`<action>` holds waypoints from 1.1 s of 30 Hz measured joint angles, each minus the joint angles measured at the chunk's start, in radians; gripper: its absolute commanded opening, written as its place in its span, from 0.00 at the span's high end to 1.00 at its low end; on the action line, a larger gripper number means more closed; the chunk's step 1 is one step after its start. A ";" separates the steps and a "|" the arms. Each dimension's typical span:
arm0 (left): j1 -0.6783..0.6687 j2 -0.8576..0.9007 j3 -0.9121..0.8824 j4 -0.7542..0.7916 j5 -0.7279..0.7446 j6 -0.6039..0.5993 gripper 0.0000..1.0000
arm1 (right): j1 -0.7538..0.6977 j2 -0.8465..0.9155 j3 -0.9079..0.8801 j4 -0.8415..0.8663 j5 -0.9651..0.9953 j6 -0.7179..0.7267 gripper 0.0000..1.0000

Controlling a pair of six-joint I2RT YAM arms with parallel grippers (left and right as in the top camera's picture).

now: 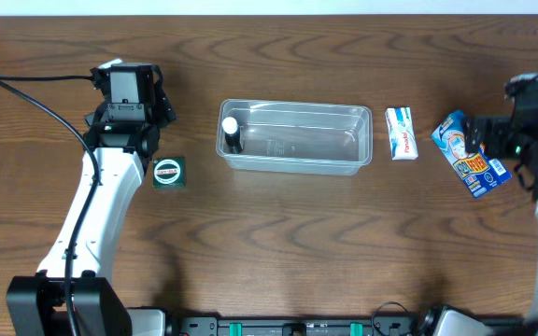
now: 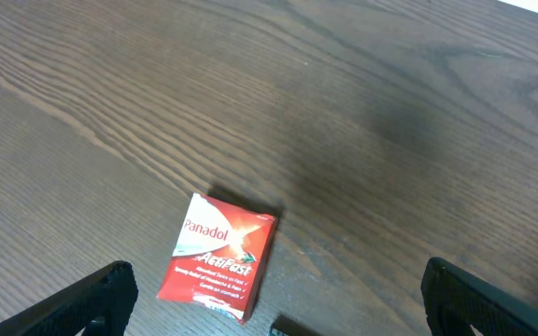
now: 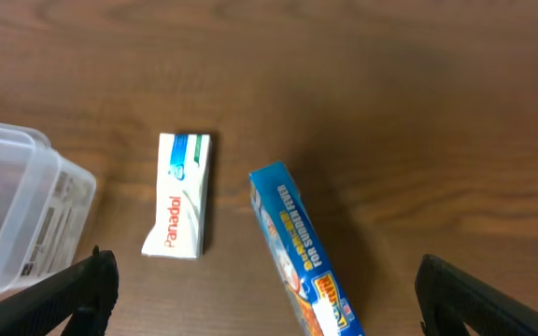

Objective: Pack container
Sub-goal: 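Reach the right gripper to the blue fever-patch box and grasp it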

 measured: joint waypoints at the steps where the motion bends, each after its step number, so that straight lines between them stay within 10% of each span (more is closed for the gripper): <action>1: 0.000 0.000 0.000 0.000 0.000 0.000 0.02 | -0.006 0.035 0.026 -0.009 -0.009 0.000 0.01; 10: 0.000 0.000 0.000 0.000 0.000 0.000 0.02 | -0.020 0.095 0.065 -0.072 -0.020 -0.181 0.01; 33: 0.000 0.000 0.000 0.000 0.000 0.000 0.02 | -0.020 0.312 0.072 -0.140 0.101 -0.367 0.40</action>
